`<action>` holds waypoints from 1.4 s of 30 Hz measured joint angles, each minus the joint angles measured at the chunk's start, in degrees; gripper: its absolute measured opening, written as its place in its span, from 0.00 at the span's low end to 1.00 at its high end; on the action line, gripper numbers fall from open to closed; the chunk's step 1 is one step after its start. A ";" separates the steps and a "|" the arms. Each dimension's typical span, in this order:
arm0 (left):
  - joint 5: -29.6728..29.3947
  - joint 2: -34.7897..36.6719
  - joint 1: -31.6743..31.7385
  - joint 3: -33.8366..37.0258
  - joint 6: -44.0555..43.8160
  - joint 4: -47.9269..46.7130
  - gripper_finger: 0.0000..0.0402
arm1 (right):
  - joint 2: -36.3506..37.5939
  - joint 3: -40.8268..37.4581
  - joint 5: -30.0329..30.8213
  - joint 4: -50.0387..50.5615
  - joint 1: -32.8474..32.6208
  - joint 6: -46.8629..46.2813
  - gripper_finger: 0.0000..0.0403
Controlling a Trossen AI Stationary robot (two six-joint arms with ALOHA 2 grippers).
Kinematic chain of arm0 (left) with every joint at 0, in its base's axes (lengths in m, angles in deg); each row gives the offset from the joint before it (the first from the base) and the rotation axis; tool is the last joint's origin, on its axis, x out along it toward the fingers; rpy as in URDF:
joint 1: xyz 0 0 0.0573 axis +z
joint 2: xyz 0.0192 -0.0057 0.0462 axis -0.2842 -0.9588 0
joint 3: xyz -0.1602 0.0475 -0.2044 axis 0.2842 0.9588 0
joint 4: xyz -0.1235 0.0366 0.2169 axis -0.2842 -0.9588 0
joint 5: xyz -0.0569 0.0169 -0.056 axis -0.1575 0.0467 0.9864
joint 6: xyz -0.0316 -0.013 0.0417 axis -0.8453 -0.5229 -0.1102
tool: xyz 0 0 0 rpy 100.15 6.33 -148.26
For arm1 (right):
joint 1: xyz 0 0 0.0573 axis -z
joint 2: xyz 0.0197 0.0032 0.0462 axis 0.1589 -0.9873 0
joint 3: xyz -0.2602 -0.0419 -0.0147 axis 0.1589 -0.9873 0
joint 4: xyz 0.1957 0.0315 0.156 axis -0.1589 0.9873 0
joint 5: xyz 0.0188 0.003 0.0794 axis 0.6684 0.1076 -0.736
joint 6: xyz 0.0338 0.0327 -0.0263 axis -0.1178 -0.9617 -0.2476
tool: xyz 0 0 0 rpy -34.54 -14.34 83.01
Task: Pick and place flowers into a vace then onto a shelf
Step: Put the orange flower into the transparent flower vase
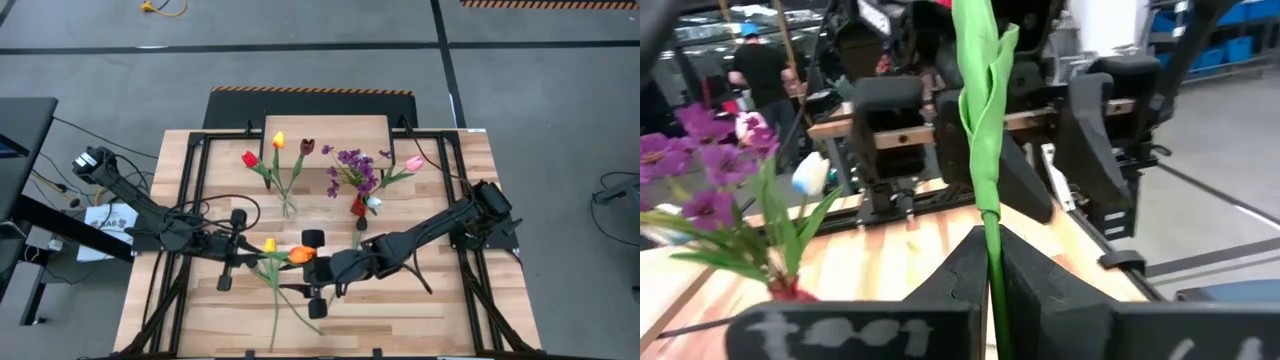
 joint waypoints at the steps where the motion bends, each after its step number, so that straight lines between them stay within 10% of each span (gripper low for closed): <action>1: 0.74 -0.01 0.00 0.00 0.00 0.27 0.00 | 0.00 0.00 0.19 -1.02 0.24 0.26 0.38; 30: 1.37 -6.36 0.17 0.04 1.68 10.51 0.00 | -0.37 0.11 -3.70 -12.35 4.14 4.74 0.26; 42: 1.57 -6.40 1.85 0.04 -0.44 9.85 0.00 | -0.37 0.11 -3.63 -10.89 5.00 6.23 0.01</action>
